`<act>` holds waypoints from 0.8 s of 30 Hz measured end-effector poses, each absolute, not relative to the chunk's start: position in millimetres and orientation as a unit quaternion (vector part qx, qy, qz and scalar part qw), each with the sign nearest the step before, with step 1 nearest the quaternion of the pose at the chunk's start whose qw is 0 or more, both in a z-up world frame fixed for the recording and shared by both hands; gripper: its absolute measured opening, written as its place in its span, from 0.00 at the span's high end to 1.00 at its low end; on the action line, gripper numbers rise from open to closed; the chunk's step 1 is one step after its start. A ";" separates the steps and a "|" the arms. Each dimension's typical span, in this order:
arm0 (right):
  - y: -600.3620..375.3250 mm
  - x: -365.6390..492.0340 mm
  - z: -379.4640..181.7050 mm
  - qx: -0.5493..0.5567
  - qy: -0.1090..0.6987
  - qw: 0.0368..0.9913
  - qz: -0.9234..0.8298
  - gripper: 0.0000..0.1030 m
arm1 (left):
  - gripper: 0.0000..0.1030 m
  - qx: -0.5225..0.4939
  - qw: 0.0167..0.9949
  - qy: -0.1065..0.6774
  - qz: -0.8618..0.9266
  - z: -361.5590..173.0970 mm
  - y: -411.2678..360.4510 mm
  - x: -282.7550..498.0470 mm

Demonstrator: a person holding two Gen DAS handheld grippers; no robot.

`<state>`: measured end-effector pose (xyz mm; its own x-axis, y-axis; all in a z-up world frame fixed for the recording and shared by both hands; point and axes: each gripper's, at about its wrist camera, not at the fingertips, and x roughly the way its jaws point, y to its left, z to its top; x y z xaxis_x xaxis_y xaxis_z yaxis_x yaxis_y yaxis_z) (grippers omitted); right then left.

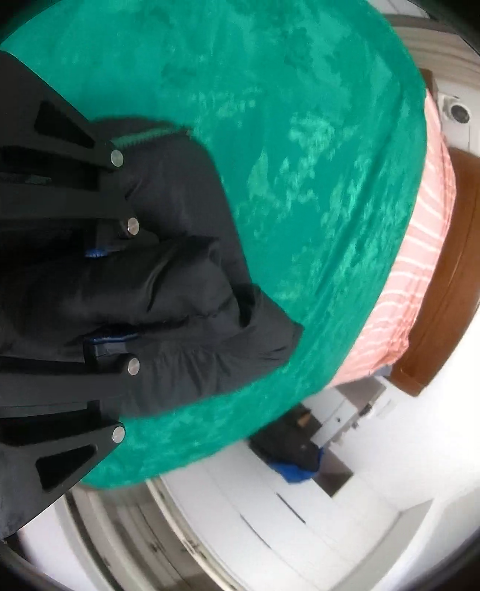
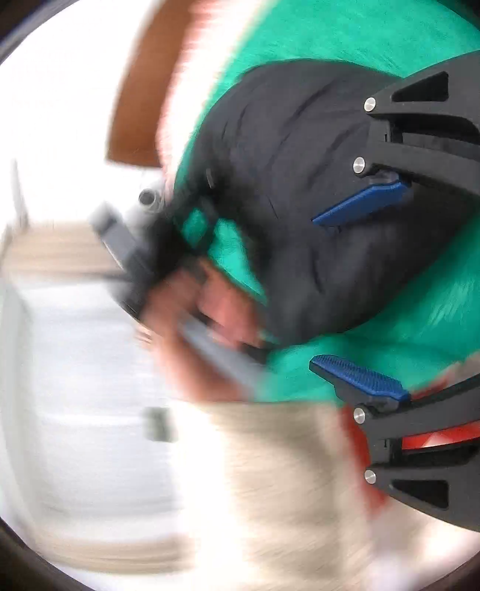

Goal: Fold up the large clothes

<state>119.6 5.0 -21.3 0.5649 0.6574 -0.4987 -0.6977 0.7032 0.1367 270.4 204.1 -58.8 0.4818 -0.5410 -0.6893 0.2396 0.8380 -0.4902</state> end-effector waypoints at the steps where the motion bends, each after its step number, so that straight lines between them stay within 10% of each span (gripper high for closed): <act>1: -6.4 135.6 -10.9 0.013 0.269 0.889 0.370 0.30 | 0.71 -0.164 0.844 0.458 -0.225 -62.8 208.9 271.2; 11: 73.2 204.9 -90.6 -0.169 0.265 0.891 0.327 0.31 | 0.57 -0.150 0.836 0.497 -0.177 -110.1 231.9 286.4; 24: 84.7 226.9 -124.1 -0.133 0.263 0.898 0.327 0.30 | 0.53 -0.172 0.830 0.497 -0.185 -155.9 230.9 302.7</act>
